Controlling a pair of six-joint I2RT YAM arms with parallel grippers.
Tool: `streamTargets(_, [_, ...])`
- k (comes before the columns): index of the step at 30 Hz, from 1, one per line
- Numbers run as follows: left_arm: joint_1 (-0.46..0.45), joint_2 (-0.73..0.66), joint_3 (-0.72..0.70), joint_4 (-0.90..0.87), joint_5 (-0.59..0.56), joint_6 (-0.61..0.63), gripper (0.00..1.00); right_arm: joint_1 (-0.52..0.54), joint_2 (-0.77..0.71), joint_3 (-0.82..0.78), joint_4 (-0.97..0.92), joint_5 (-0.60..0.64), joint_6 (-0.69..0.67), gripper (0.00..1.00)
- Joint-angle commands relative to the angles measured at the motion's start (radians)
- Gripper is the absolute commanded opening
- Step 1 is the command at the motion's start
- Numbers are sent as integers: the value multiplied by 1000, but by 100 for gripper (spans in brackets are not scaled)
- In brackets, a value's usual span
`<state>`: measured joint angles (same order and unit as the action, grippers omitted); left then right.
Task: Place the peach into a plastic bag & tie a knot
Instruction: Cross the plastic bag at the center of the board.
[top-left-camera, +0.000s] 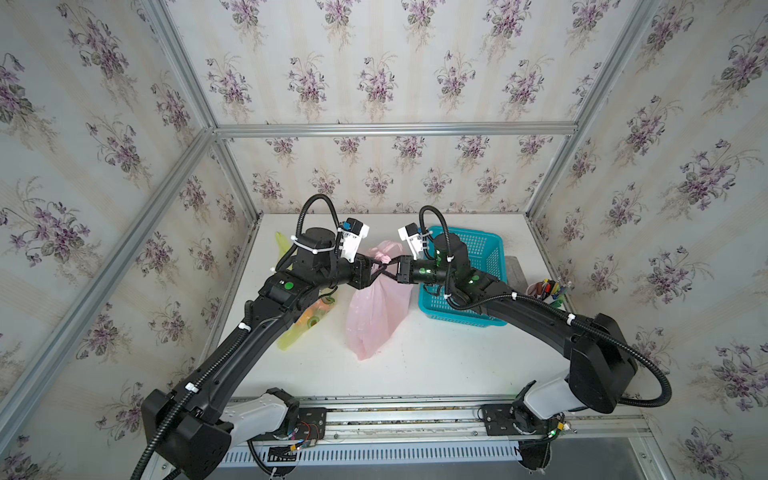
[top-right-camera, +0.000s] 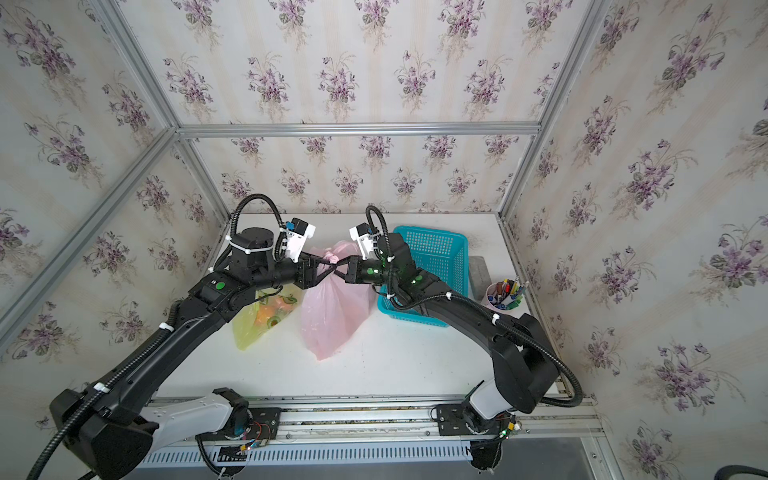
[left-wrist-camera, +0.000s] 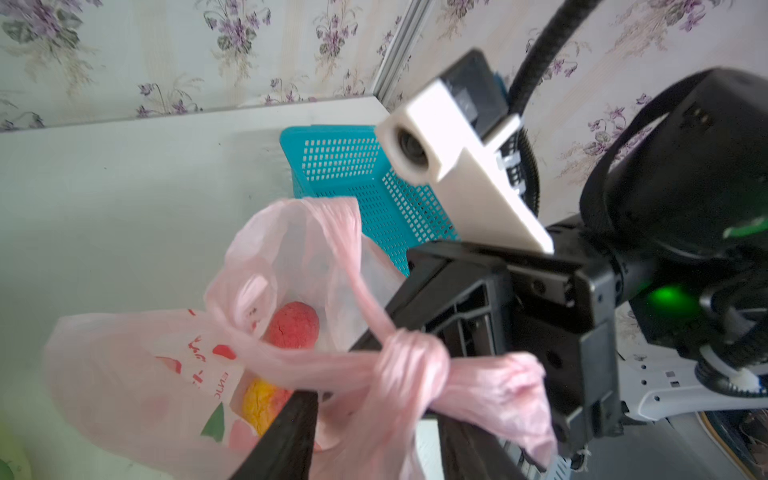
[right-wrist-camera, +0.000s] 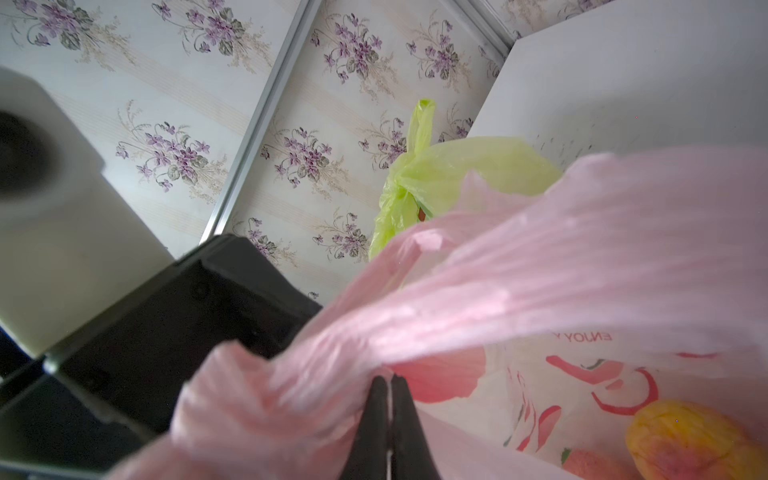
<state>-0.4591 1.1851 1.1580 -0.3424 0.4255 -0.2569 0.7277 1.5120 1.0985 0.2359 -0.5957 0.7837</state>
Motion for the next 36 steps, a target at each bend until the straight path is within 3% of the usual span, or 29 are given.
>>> streamTargets(1, [0, 3, -3, 70, -26, -27, 48, 10, -3, 5, -6, -9, -7, 0])
streamTargets(9, [0, 22, -3, 75, -7, -29, 48, 22, -3, 10, -17, 3, -15, 0])
streamTargets(14, [0, 27, -15, 53, -9, -14, 40, 22, -4, 17, -24, 8, -21, 0])
streamTargets(21, [-1, 40, -9, 49, -11, -11, 23, 22, -9, 35, -54, 12, -44, 0])
streamTargets(27, [0, 24, 1, 52, -7, 38, 1, 15, -32, 56, -136, 28, -119, 0])
streamTargets(28, [2, 19, 6, 53, 17, 51, 0, 8, -43, 64, -167, 30, -147, 5])
streamTargets(32, [25, 18, 47, 52, 176, 100, 0, -37, -118, 84, -290, 1, -284, 40])
streamTargets(36, [86, 60, 97, 51, 384, 117, 0, -89, -237, 84, -402, -6, -422, 56])
